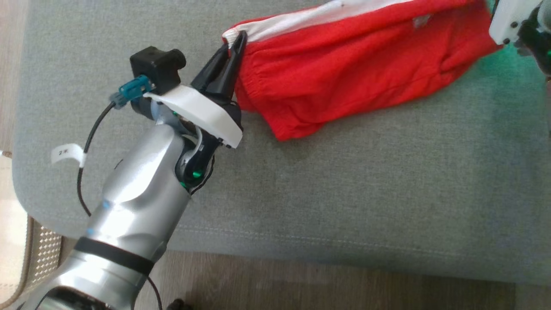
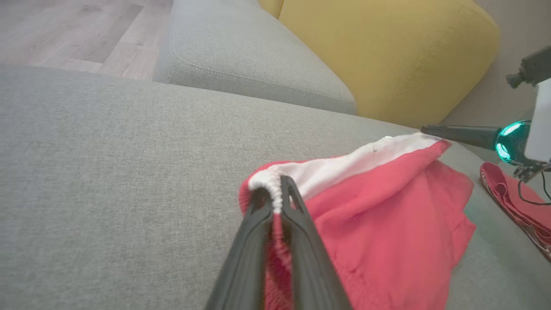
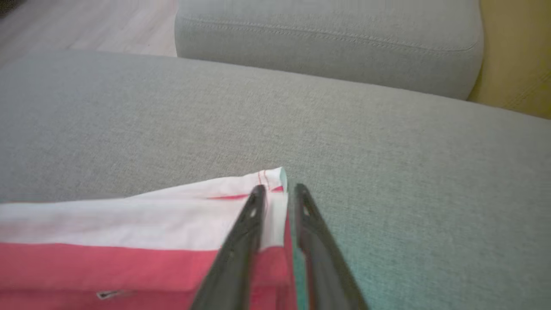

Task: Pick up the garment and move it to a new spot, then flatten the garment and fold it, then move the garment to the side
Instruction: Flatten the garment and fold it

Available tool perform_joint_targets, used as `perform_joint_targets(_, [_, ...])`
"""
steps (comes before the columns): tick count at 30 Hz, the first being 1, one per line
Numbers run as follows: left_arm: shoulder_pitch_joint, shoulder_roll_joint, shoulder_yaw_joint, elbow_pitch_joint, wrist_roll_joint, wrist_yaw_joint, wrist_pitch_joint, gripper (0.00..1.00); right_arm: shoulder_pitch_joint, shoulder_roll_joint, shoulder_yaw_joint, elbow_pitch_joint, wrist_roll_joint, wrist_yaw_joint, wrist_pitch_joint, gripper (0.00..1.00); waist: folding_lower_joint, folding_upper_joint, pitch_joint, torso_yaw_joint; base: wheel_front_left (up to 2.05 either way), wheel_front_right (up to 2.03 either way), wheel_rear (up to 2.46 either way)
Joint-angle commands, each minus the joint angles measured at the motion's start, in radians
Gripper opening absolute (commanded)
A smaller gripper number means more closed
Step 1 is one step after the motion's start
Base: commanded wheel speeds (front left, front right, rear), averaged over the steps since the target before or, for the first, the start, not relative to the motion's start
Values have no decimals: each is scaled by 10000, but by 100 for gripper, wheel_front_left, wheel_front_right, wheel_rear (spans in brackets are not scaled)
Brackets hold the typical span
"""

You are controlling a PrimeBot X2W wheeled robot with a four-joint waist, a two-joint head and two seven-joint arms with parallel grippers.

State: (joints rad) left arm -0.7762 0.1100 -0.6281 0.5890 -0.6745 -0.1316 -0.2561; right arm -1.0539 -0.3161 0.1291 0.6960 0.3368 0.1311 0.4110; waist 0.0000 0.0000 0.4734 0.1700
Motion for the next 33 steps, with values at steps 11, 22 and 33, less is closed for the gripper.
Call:
perform_joint_targets(11, [1303,-90,1670,-648,1322,627,-56,100,842,-207,-436,-63,858,-4,-2579,100,0,0,-740,-267,0,0,0])
perform_joint_targets(22, [4335,-455,2684,-4101,3814,2223,-56,100,2371,-146,-466,534,1162,-4,-3200,100,0,0,-1178,207,0,0,0])
perform_joint_targets(33, [6102,-594,1400,-5960,4651,2940,-57,100,1569,-214,-812,3699,-704,-4,-3614,100,0,0,-1284,1424,0,0,0])
